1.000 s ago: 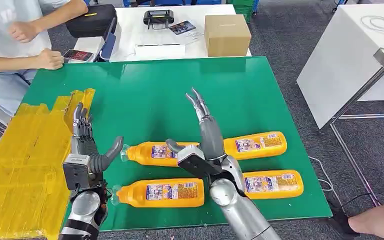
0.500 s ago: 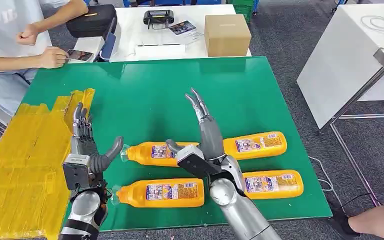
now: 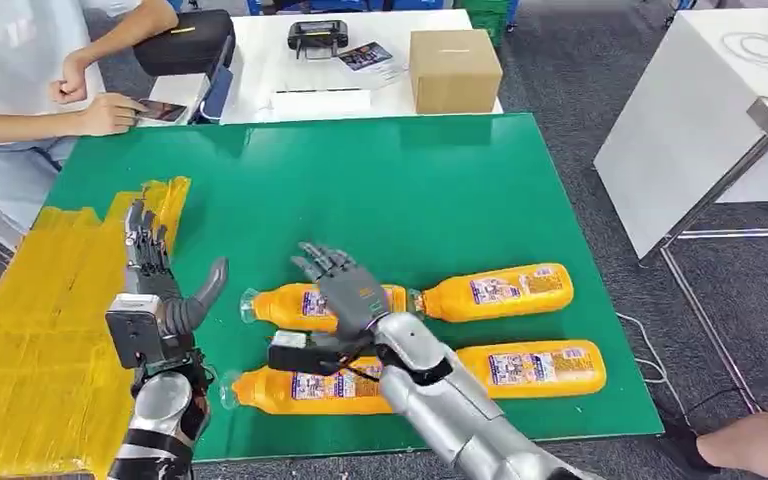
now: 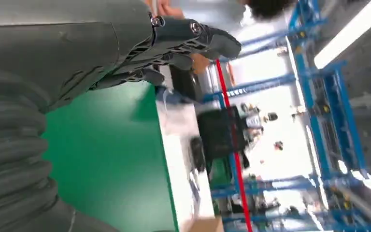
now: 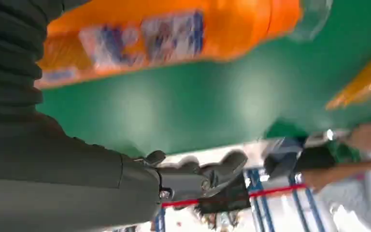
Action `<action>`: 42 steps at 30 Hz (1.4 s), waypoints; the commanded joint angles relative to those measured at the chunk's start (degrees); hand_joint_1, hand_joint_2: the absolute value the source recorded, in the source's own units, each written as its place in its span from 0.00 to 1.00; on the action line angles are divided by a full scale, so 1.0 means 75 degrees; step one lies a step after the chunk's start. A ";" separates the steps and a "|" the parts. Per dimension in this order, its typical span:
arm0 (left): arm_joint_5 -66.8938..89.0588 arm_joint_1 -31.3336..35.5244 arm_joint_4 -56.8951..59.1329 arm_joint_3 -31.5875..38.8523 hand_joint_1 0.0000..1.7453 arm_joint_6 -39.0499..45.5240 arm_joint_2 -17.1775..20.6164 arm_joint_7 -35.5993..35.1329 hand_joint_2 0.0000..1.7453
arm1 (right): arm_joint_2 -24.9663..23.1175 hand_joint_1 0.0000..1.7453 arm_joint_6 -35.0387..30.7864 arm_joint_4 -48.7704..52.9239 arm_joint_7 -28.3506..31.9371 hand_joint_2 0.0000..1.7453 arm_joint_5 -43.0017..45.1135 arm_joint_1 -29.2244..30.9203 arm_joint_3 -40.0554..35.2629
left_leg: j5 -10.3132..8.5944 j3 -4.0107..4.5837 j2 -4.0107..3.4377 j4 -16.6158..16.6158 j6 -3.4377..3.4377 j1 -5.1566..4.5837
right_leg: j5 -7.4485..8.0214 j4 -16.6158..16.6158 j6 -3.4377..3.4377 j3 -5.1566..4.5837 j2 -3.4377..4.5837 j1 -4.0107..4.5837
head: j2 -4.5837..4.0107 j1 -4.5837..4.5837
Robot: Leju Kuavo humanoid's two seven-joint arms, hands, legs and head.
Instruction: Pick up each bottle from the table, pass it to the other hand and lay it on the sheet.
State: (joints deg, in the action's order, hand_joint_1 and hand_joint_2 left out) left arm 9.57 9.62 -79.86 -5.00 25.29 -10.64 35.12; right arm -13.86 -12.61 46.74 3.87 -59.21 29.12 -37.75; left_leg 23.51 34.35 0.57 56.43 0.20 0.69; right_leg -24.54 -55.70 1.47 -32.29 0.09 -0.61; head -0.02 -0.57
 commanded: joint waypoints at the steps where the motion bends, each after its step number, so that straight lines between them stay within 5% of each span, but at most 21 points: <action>1: -0.0025 0.0299 0.0545 0.0380 0.00 -0.0020 -0.0023 -0.0030 1.00 | -0.0244 0.00 -0.0097 -0.2497 0.0019 1.00 0.0075 0.1158 -0.0785 | 0.0010 -0.0025 -0.0009 -0.0004 -0.0005 -0.0001 | -0.0007 0.0010 -0.0001 0.0027 0.0004 0.0001 | 0.0000 0.0003; 20: 0.0113 0.0265 0.0501 0.0503 0.00 -0.0124 -0.0102 -0.0036 1.00 | -0.0188 0.00 -0.0336 -0.2536 -0.0485 1.00 -0.0206 0.1272 -0.0768 | 0.0009 -0.0005 -0.0004 -0.0002 -0.0006 -0.0007 | -0.0007 0.0012 -0.0001 0.0012 -0.0006 -0.0004 | 0.0000 0.0003; 42: 0.0170 0.0462 0.0665 0.0526 0.00 -0.0231 -0.0134 -0.0059 1.00 | -0.0219 0.00 0.0343 -0.3303 -0.1056 1.00 -0.0328 0.1642 -0.0419 | 0.0007 -0.0002 0.0002 0.0001 -0.0006 -0.0008 | -0.0007 0.0010 -0.0001 0.0009 -0.0012 -0.0004 | 0.0000 0.0003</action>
State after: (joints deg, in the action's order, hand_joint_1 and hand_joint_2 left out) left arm 10.80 9.85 -79.15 -2.25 23.96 -11.43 35.01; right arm -15.80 -12.18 28.55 -3.39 -61.59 37.42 -41.57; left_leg 23.54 34.42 0.51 56.45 0.17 0.64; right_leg -24.55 -55.64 1.48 -32.33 0.10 -0.65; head -0.02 -0.55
